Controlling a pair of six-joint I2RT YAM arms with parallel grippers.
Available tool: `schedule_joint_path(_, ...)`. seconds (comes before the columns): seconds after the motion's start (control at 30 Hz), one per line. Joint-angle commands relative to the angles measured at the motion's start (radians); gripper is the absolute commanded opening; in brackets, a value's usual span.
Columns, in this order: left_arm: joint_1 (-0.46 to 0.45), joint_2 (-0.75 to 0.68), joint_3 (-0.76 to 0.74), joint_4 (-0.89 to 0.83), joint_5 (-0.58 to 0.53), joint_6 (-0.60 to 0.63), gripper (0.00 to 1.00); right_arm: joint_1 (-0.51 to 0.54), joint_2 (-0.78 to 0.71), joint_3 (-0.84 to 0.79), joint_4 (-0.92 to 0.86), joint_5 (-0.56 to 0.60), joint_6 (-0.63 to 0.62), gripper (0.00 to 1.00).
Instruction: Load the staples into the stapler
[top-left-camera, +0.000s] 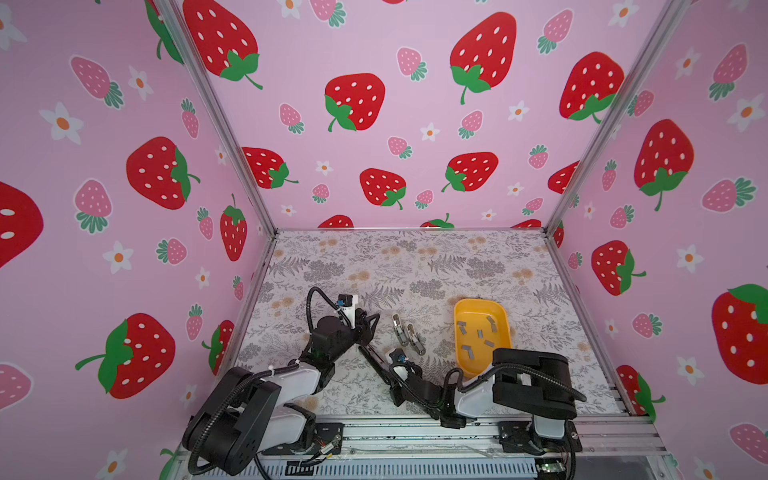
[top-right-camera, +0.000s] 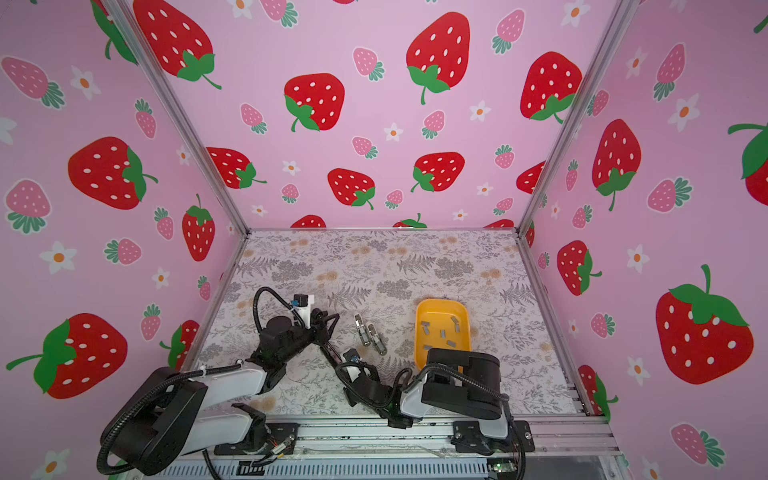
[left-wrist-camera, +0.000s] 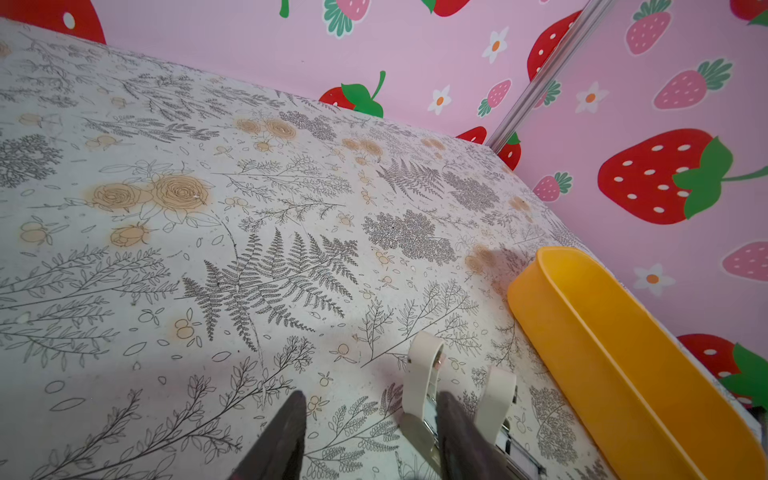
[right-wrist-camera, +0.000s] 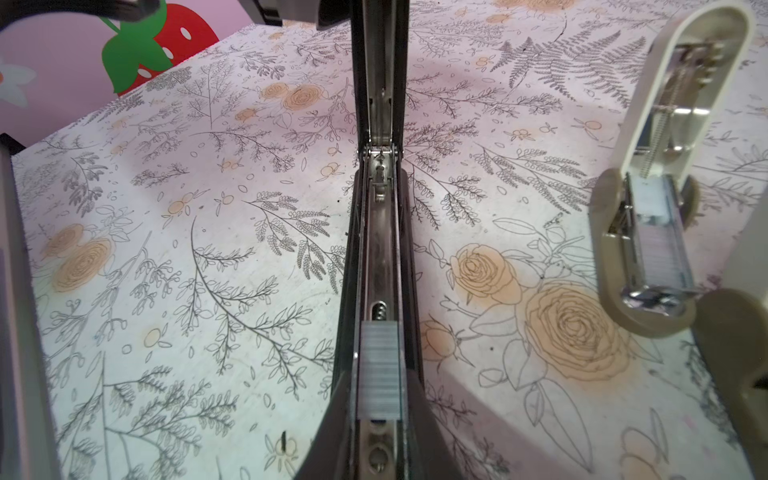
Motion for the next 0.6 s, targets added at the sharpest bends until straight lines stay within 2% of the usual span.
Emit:
schedule_joint_path(0.0, -0.033, -0.022, -0.024, 0.075, 0.016, 0.072, 0.51, 0.012, 0.025, -0.022, 0.002, -0.003, 0.001, 0.0)
schedule_joint_path(0.23, -0.062, -0.022, -0.07, 0.137, 0.067, 0.172, 0.56, 0.019, 0.029, -0.035, 0.025, 0.012, 0.002, 0.0)
schedule_joint_path(0.33, -0.084, -0.018, -0.083, 0.165, 0.09, 0.202, 0.66, 0.022, 0.031, -0.033, 0.03, 0.011, -0.003, 0.0)
schedule_joint_path(0.47, -0.122, -0.016, -0.092, 0.175, 0.055, 0.234, 0.73, 0.025, 0.03, -0.035, 0.034, 0.015, -0.004, 0.0)
schedule_joint_path(0.57, -0.131, -0.015, -0.099, 0.185, 0.035, 0.242, 0.75, 0.028, 0.028, -0.039, 0.038, 0.022, -0.006, 0.0)
